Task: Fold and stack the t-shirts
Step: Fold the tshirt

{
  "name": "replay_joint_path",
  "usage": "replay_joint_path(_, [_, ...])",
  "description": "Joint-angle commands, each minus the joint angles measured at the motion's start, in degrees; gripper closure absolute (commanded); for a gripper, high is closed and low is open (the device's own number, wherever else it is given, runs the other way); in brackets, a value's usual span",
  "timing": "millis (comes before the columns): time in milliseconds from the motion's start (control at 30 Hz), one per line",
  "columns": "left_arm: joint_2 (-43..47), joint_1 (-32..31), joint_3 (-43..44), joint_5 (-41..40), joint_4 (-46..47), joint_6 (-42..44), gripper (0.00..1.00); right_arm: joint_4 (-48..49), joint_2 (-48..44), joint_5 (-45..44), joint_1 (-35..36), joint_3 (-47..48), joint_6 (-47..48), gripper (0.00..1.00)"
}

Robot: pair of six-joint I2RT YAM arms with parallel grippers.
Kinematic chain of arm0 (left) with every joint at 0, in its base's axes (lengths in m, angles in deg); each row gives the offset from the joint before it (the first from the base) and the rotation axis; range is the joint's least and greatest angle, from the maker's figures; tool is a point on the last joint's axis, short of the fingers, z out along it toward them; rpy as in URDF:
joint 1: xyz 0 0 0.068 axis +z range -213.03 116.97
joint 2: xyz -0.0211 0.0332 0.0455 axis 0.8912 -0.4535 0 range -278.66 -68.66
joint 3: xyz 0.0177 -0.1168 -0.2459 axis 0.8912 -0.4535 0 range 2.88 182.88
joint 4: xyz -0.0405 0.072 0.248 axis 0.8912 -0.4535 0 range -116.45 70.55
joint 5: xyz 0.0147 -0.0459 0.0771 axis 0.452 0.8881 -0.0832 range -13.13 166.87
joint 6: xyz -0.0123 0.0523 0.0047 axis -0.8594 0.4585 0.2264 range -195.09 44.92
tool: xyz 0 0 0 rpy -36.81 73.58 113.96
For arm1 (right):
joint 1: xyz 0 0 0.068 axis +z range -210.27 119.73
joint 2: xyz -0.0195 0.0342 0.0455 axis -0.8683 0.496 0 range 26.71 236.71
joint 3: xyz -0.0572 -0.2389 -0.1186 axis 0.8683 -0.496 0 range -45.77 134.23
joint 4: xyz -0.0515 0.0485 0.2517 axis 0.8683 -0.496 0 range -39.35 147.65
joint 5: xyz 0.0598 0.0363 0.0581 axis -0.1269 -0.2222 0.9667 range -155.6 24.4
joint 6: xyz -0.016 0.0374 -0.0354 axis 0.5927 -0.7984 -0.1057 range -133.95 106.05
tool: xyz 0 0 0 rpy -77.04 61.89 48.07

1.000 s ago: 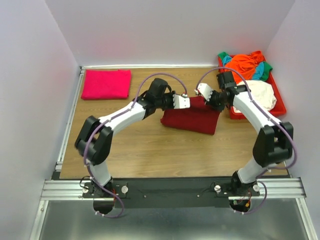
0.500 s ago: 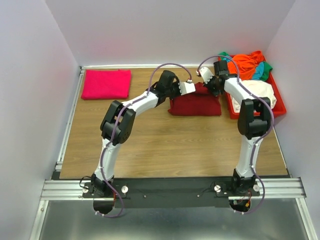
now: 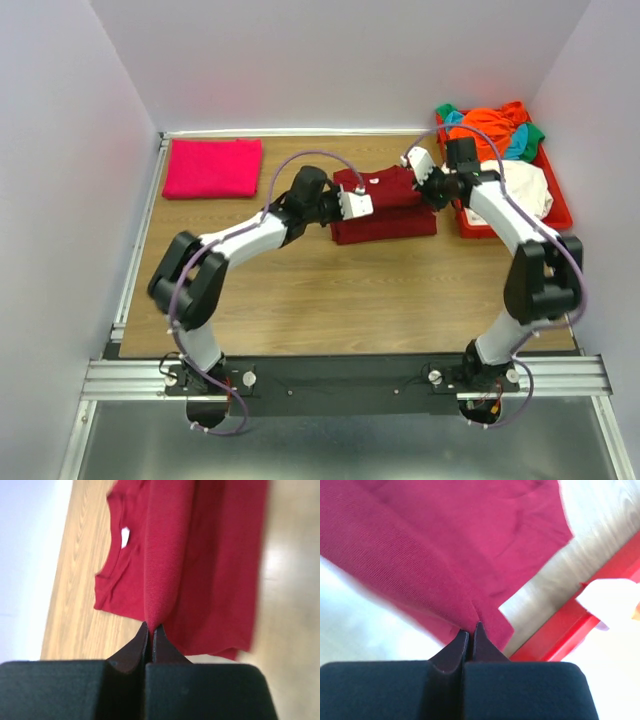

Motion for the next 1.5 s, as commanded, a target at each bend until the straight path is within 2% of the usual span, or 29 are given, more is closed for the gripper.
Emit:
replay_joint_path(0, [10.89, -2.98, -9.66, 2.81, 0.70, 2.17, 1.00, -6.70, -10.60, 8.85, -0.52, -9.51, 7.77, 0.99])
replay_joint_path(100, [19.14, -7.46, -17.75, 3.25, 0.61, 1.30, 1.00, -12.85, -17.90, 12.56, -0.34, -17.51, 13.49, 0.99])
replay_joint_path(167, [21.53, -10.00, -22.41, 2.81, 0.26, -0.20, 1.00, -17.34, -23.52, 13.18, -0.25, -23.05, 18.06, 0.99])
replay_joint_path(200, [23.37, -13.24, -24.78, 2.37, -0.35, -1.25, 1.00, -20.74, -25.45, 13.35, -0.17, -26.20, 22.08, 0.99])
replay_joint_path(467, [27.95, -27.06, -30.33, 2.02, -6.59, -7.66, 1.00, -36.85, -42.77, 10.80, -0.08, -32.82, 33.88, 0.99])
replay_joint_path(633, [32.26, -31.19, -29.64, 2.63, -8.71, -10.57, 1.00, -43.97, -47.43, 11.68, -0.08, -32.30, 35.04, 0.99])
replay_joint_path(767, [35.25, -31.38, -29.11, 0.63, -8.63, -9.00, 1.00, -40.66, -49.38, 10.02, -0.16, -31.24, 30.32, 0.99])
replay_joint_path(900, [36.48, -29.54, -28.67, -5.97, -5.47, -1.54, 1.00, -31.87, -44.12, 6.59, -0.08, -25.54, 24.15, 0.99])
replay_joint_path(967, [35.70, -23.67, -27.79, -4.76, -2.49, 1.19, 1.00, -26.25, -39.82, 4.83, -0.16, -19.75, 21.95, 0.99])
replay_joint_path(1000, [33.86, -18.77, -25.79, -3.44, -2.03, 2.94, 1.00, -22.92, -34.93, 4.22, -0.17, -17.64, 19.77, 0.99])
replay_joint_path(1067, [31.05, -13.99, -21.93, -1.59, 0.24, 4.19, 1.00, -20.79, -29.54, 3.95, -0.17, -11.16, 18.26, 0.99])
replay_joint_path(1100, [27.12, -12.23, -20.16, -1.24, 0.34, 5.67, 1.00, -19.82, -23.51, 4.04, -0.08, -9.11, 17.38, 0.99])
replay_joint_path(1167, [22.53, -7.66, -16.73, -1.32, 1.30, 6.30, 1.00, -17.27, -17.60, 4.21, -0.08, -5.07, 16.15, 0.99])
replay_joint_path(1267, [12.51, -2.22, -6.39, 0.17, 1.22, 5.69, 1.00, -13.67, -7.83, 4.22, -0.08, 1.35, 12.29, 0.99])
replay_joint_path(1300, [7.53, -1.24, -4.08, 0.35, 0.79, 5.34, 1.00, -11.48, -5.81, 3.86, -0.16, 4.33, 10.97, 0.99])
replay_joint_path(1467, [-2.88, 2.55, 6.03, 0.18, 0.61, 1.56, 1.00, -6.20, 7.71, -2.55, -0.16, 10.59, 4.29, 0.99])
